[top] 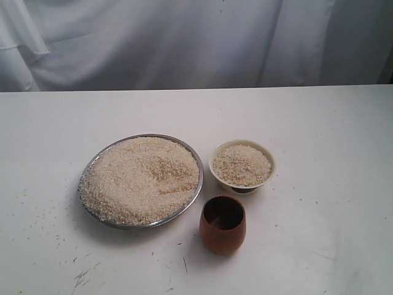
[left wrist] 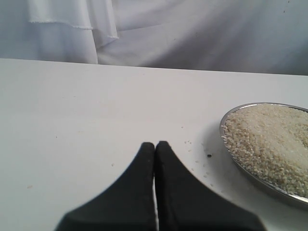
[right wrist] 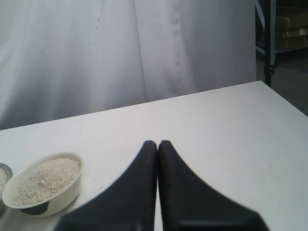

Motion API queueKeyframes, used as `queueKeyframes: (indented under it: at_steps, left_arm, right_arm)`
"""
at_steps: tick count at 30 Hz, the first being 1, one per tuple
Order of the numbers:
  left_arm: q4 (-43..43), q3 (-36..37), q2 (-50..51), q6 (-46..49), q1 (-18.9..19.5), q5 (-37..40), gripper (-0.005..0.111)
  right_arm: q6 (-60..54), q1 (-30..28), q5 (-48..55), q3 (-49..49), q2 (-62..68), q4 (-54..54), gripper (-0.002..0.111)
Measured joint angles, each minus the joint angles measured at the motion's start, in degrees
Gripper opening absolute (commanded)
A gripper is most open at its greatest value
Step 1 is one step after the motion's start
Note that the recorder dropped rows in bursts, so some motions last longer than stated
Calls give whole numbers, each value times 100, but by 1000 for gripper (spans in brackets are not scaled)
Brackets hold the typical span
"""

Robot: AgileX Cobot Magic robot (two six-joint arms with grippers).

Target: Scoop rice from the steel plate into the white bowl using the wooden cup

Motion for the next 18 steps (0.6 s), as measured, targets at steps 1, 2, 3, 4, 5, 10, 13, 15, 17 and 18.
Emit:
queueKeyframes:
  at_steps: [1,2,3,4,5,10,13,15,17,18]
  left_arm:
    - [0,0,0,0,0,0,0]
    - [0,0,0,0,0,0,0]
    - [0,0,0,0,0,0,0]
    - [0,0,0,0,0,0,0]
    - [0,0,0,0,0,0,0]
    - [0,0,0,0,0,0,0]
    - [0,0,0,0,0,0,0]
    - [0,0,0,0,0,0,0]
    - [0,0,0,0,0,0,0]
    - [0,0,0,0,0,0,0]
  right_arm:
    - [-28,0,51,0,-10,0,0]
    - [-58,0,115,0,-24,0,0]
    - [-97,0,163,0,-47,0,0]
    - [-157,0,236,0,-92,0,0]
    - [-203,0,317,0,-128,0,0]
    - [-347,0,781,0,-170,0,0]
    - [-460,0,930,0,-170,0,0]
    - [-473,0,955,0,-170,0,0]
    - [-473,0,1026,0,-170,0,0]
    - [-473,0,1054,0,-170,0,0]
